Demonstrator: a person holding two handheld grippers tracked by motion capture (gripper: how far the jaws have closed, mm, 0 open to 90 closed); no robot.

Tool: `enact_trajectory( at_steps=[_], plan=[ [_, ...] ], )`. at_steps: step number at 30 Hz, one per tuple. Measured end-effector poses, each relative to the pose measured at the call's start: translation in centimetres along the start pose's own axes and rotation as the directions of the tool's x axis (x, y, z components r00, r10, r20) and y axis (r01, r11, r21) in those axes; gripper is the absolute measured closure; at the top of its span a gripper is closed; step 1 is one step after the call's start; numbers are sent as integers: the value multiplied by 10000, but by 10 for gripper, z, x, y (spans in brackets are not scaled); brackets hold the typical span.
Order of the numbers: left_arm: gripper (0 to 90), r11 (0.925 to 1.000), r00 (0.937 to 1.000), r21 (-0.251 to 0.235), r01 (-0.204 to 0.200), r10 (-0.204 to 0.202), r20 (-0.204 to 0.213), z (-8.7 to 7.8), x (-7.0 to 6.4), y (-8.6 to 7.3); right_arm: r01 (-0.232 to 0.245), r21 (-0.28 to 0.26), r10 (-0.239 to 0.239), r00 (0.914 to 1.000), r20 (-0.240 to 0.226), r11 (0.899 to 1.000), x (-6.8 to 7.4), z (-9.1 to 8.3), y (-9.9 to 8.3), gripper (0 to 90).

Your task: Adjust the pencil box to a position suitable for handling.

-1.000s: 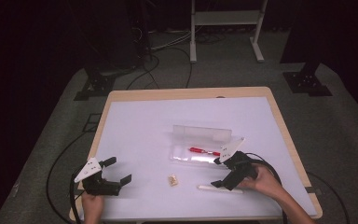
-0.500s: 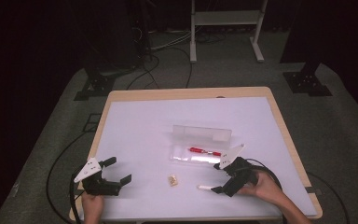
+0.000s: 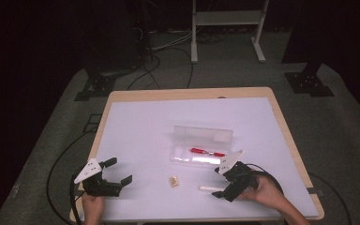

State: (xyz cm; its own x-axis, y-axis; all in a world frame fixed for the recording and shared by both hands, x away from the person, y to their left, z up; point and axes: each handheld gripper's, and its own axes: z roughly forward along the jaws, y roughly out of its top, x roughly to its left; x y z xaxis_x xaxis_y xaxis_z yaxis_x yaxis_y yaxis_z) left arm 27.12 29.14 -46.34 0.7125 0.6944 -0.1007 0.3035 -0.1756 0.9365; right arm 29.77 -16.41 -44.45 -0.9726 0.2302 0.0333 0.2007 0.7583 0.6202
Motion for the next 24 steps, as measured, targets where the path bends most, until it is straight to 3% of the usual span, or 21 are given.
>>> enact_trajectory(
  at_steps=[10, 18, 24],
  plan=[
    [0, 10000, 10000, -6, -3, 3, 8, 0, 0, 0, -68, 151, 67, 10000, 65, 9999, 4, 3, -2, 160],
    [0, 10000, 10000, -16, 10, -10, 7, 0, 0, 0, 251, 214, -251, 9997, 7, 9995, 6, 3, -4, 288],
    [0, 10000, 10000, -34, 33, -33, 16, 0, 0, 0, 459, 238, -460, 9989, 74, 9987, 7, 1, -6, 472]
  ],
)
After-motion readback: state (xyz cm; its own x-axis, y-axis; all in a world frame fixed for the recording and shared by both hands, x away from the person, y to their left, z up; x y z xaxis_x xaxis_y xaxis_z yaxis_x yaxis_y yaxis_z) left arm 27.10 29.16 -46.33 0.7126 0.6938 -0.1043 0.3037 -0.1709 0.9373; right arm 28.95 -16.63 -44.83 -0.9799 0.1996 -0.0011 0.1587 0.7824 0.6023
